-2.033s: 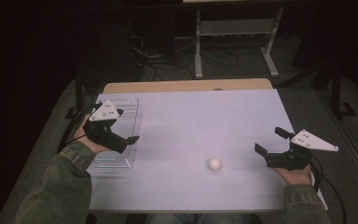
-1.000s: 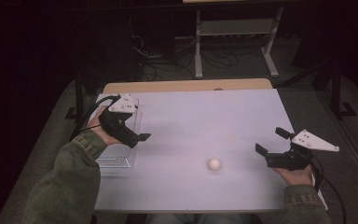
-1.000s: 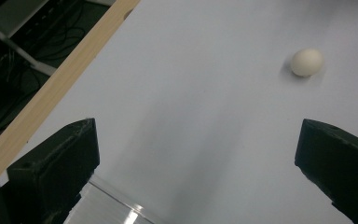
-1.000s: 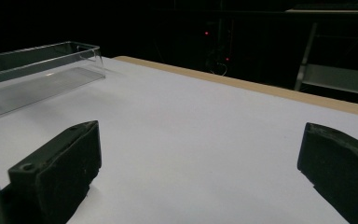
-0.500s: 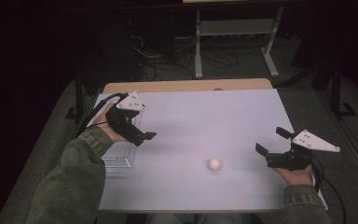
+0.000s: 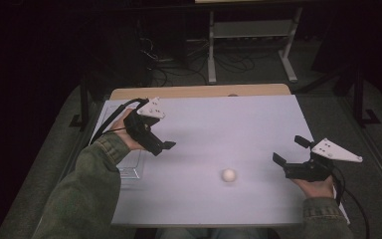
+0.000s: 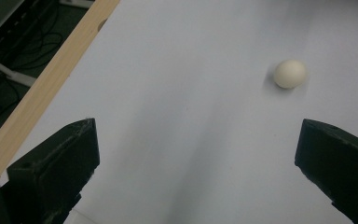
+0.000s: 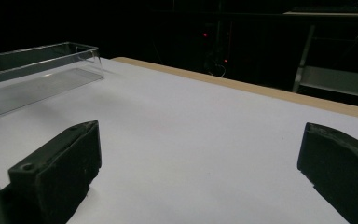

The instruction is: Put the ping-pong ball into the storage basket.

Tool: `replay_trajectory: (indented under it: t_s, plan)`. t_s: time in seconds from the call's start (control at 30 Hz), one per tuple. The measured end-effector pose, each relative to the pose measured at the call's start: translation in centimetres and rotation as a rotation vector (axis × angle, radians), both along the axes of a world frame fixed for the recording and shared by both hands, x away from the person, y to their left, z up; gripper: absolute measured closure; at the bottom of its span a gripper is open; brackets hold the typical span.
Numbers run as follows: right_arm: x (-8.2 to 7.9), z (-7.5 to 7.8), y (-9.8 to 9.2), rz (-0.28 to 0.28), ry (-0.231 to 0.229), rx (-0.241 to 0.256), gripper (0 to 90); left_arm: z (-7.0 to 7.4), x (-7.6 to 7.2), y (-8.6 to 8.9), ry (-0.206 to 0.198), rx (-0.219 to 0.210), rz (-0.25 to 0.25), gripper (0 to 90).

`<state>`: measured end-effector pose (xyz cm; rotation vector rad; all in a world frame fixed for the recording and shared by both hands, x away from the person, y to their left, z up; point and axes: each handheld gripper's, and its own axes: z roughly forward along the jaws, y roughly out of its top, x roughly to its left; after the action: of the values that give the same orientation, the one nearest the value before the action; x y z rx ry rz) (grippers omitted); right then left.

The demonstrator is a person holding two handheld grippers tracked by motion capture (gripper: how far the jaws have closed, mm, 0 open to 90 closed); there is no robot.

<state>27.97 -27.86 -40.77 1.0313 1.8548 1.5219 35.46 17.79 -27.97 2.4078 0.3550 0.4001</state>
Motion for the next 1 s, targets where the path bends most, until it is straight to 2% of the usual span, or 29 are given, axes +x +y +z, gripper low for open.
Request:
replay_trajectory:
  t_s: [0.1,1.0]
  plan:
    - [0.0,0.0,0.0,-0.002,0.004,-0.005,0.0,0.0,0.1,-0.4,0.002,-0.004,-0.003,0.0]
    - [0.0,-0.1,-0.1,-0.002,0.004,-0.004,0.0,-0.7,0.8,-3.9,0.046,0.044,-0.090,0.0]
